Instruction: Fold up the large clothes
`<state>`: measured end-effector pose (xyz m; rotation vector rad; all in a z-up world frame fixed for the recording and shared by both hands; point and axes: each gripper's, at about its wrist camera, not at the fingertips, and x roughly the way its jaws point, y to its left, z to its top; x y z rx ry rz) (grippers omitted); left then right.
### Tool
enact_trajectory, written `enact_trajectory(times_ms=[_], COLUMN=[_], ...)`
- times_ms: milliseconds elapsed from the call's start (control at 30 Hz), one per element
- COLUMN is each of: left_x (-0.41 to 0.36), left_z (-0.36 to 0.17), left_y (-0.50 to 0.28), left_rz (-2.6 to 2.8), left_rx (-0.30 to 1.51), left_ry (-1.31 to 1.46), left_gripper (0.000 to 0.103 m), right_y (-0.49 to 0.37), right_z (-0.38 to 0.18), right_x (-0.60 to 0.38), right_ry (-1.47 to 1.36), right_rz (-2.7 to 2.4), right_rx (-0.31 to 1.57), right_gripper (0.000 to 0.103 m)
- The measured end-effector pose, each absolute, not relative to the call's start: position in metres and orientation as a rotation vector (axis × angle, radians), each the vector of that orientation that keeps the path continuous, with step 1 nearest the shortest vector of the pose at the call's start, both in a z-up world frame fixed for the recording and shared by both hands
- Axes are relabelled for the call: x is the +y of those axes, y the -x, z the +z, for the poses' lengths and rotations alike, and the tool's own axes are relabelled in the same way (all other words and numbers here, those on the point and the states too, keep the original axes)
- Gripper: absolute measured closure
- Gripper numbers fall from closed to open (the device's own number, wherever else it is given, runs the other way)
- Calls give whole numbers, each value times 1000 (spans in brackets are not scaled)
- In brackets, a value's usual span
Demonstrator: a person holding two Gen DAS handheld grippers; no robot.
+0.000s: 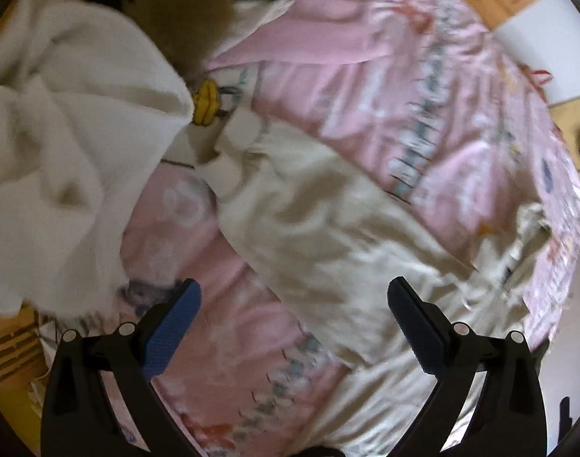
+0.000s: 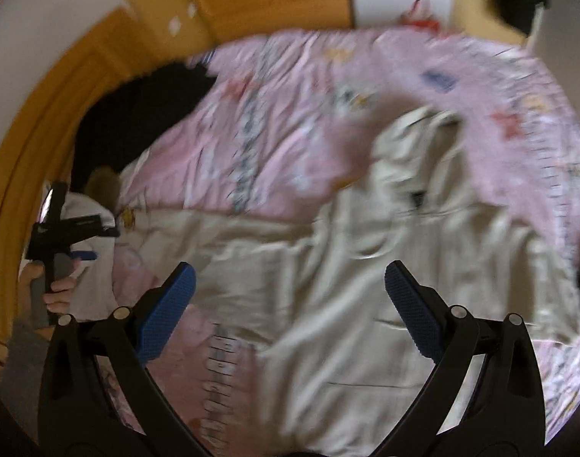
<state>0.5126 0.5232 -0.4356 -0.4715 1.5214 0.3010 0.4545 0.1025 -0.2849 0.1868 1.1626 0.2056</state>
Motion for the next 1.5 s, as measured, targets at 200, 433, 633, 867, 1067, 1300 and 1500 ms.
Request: enact_trajectory(times_ms=[200,433,633,867,1067,1300,1500], left_x=[576,593,595,556,458,284,113], left_z=[-526,-589,-593,-548,-437,-340,-325], left_y=[-541,-555,-557,-545,-521,-490,-462], left_rz=[374,344,337,278,144,-142,-367], left_rx=[1553,1589,1550,1451,1236,1053,1009], left_ry=[520,590,562,420,280,219,182], left_gripper=[8,33,92,94,94,94,94], right_y=[-501,-518,-517,-503,-481,-465,-449], right_z=[-350,-448,-531,-613,-601,-581,-567], right_x=[189,213,218,205,173,89,-47], right_ry=[-181,-251,-169,-168,-239,-323,-406], right_rz=[314,482,380,332,333,290,159], right_rx=[1225,1158,1260,1421,1389,1305,1193], right_gripper=[6,6,6,60,66,66,66])
